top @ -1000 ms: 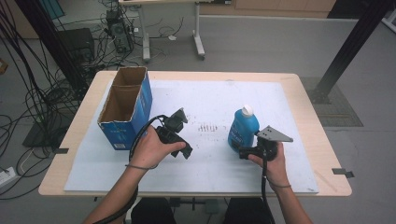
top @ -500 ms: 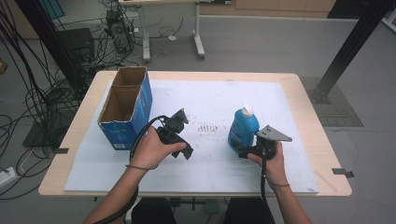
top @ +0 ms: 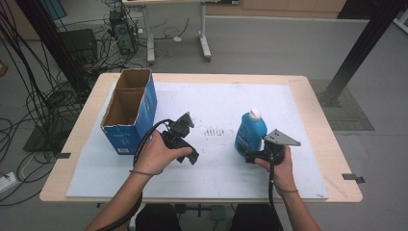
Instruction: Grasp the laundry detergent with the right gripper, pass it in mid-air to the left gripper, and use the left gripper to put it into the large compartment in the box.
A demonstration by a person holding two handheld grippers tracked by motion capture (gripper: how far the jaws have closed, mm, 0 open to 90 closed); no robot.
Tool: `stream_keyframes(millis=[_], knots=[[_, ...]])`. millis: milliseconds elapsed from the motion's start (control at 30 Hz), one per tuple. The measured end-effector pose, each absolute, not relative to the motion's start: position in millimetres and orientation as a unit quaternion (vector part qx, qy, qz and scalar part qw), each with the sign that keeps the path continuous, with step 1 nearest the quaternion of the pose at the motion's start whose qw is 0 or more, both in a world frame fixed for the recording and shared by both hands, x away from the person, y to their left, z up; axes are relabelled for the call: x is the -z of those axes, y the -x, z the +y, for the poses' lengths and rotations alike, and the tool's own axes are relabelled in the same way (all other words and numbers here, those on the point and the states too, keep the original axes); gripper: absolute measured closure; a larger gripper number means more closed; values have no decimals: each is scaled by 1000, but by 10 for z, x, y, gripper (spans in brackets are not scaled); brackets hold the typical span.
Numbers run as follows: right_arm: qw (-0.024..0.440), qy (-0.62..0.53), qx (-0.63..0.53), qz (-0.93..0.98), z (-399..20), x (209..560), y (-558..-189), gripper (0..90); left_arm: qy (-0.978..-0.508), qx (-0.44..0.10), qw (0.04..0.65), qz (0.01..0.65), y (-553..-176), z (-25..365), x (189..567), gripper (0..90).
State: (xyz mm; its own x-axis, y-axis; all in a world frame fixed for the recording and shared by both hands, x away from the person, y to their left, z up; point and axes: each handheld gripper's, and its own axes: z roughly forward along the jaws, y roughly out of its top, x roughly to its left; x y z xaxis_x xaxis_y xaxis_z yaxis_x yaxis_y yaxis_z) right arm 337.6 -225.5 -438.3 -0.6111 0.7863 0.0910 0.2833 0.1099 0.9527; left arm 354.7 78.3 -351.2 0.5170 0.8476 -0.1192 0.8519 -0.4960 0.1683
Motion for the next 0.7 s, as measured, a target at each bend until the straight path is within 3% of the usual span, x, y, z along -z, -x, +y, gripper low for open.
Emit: stream_keyframes(millis=[700], knots=[[228, -377, -552, 708, -2258, 4374, -3371, 68, -864, 8, 102, 492, -3542, 796, 3508, 76]])
